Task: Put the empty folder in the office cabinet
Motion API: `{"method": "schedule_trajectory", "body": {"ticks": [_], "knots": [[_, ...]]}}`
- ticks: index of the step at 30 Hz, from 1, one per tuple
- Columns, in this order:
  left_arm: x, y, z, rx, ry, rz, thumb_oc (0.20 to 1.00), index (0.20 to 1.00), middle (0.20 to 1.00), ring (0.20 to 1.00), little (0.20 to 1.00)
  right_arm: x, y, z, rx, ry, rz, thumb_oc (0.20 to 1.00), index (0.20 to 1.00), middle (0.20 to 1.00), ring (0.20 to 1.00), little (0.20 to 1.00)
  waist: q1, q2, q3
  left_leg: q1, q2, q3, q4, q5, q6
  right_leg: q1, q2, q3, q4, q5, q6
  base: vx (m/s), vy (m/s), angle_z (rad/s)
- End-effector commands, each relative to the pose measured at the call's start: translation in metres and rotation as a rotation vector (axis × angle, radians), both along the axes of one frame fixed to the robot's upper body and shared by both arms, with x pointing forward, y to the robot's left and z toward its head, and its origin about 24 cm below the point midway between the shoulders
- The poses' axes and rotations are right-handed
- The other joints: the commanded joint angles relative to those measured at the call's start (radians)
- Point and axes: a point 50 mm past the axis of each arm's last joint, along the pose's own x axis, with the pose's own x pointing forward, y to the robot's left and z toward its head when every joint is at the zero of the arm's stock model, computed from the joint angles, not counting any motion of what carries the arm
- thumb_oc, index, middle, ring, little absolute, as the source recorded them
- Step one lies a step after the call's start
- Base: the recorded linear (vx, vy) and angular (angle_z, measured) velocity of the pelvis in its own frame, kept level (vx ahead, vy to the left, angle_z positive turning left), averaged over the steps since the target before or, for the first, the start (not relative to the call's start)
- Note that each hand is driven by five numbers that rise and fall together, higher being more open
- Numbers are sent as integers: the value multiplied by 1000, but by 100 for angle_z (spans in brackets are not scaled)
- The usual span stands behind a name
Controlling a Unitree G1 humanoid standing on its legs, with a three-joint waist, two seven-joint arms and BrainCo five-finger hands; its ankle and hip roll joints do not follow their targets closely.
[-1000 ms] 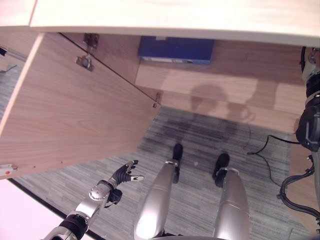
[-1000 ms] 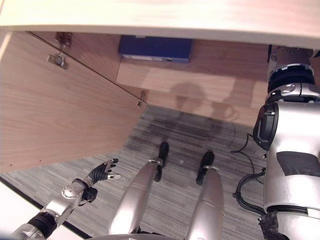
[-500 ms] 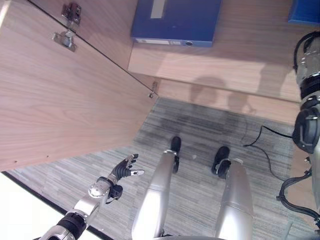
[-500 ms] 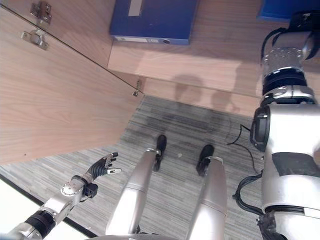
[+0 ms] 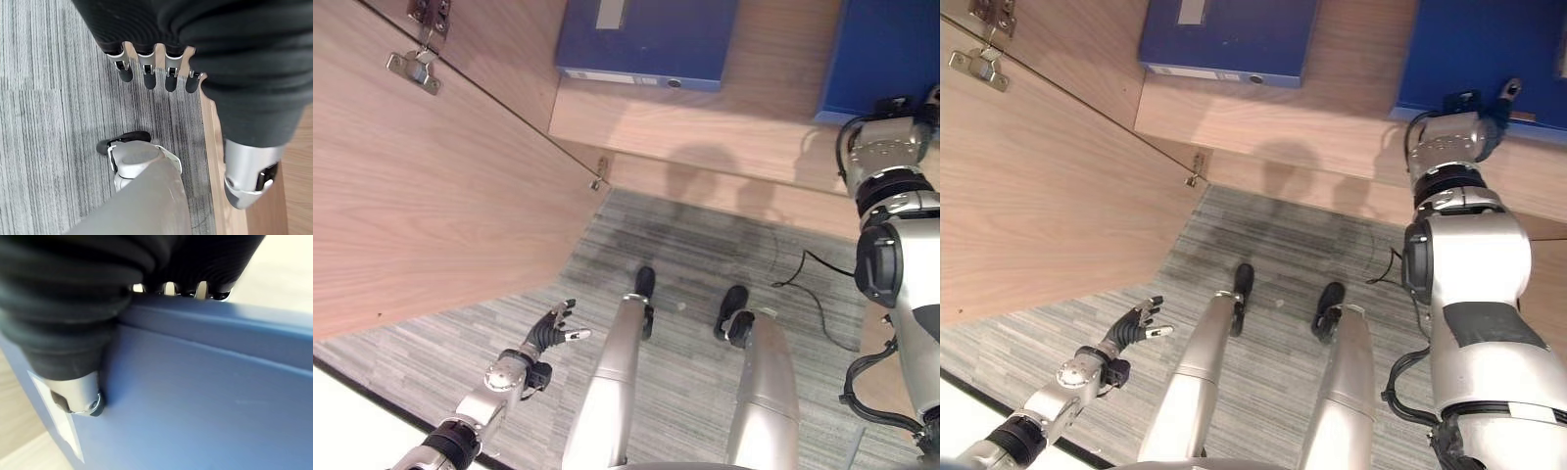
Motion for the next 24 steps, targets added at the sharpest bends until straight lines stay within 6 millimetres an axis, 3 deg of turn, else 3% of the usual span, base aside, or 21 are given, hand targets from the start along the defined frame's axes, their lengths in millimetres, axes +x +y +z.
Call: {"method": "schedule_trajectory", "body": {"ticks": [1,10,18,19,24], "knots": [[1,23,9,97,-30,25,1000,1000,1000,1000,1000,-5,-7,34,-77,-48,-24,200,200,200,200,200,28,27,54,63,50,-13,-33,-138,-4,125,35,79,15,-207,86,0,0,0],[-1,19,3,95,-7,18,1000,1000,1000,1000,1000,-6,-5,43,-162,10,-31,200,200,200,200,200,21,21,55,76,52,-14,-74,-122,-3,137,40,72,-12,-195,88,0,0,0],[-5,21,1,89,13,10,1000,1000,1000,1000,1000,-18,-16,86,-249,-95,-45,200,200,200,200,200,28,12,41,84,46,-15,-104,-109,-8,143,33,71,-25,-191,88,0,0,0],[-6,21,0,89,23,6,1000,1000,1000,1000,1000,-22,-18,99,-260,-133,-54,200,200,200,200,200,30,10,37,85,45,-17,-108,-107,-9,143,33,71,-26,-189,89,0,0,0],[-5,18,-2,87,30,4,1000,1000,1000,1000,1000,-24,-15,107,-260,-170,-69,200,200,200,200,200,30,9,34,90,45,-19,-119,-102,-8,149,33,72,-32,-189,88,0,0,0]]}}
